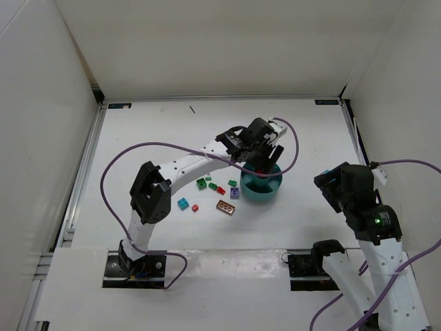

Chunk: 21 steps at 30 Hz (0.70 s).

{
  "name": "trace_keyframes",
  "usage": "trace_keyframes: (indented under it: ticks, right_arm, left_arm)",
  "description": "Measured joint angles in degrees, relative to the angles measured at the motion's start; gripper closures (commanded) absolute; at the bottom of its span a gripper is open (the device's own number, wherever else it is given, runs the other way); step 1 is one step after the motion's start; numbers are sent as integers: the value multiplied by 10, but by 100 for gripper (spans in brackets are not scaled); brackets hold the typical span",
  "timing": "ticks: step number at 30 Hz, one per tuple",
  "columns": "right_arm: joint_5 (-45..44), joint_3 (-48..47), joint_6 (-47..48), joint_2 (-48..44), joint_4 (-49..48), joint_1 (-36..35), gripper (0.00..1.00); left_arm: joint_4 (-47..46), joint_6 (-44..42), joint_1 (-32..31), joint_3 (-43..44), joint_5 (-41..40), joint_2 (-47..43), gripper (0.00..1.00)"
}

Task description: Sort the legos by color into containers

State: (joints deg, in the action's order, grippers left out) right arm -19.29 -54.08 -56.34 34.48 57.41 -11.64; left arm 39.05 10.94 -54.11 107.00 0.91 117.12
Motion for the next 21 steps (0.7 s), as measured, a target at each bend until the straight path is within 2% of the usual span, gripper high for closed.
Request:
trace_keyframes:
  ticks: [8,10,12,13,18,21]
  right_arm:
    - [0,0,0,-2,0,-23,79]
    - [0,-2,0,-2,-1,-33,79]
    - [0,-8,-2,-1,-2,-45,79]
    - [1,-11,-5,0,-2,-52,79]
    - [20,-13,-47,10,-25,-93,79]
    - [23,-13,-82,32,-55,-149,79]
  left_arm:
    - [6,1,-1,-2,0,-9,22]
    - [-5,0,-1,-23,4,-31,19]
    - [-22,0,-1,-66,16,-73,15]
    - [-26,0,-1,-87,23,-96,10]
    - [-118,17,-4,-210,84,-239,6]
    - [-187,38,-13,-274,115,-307,0]
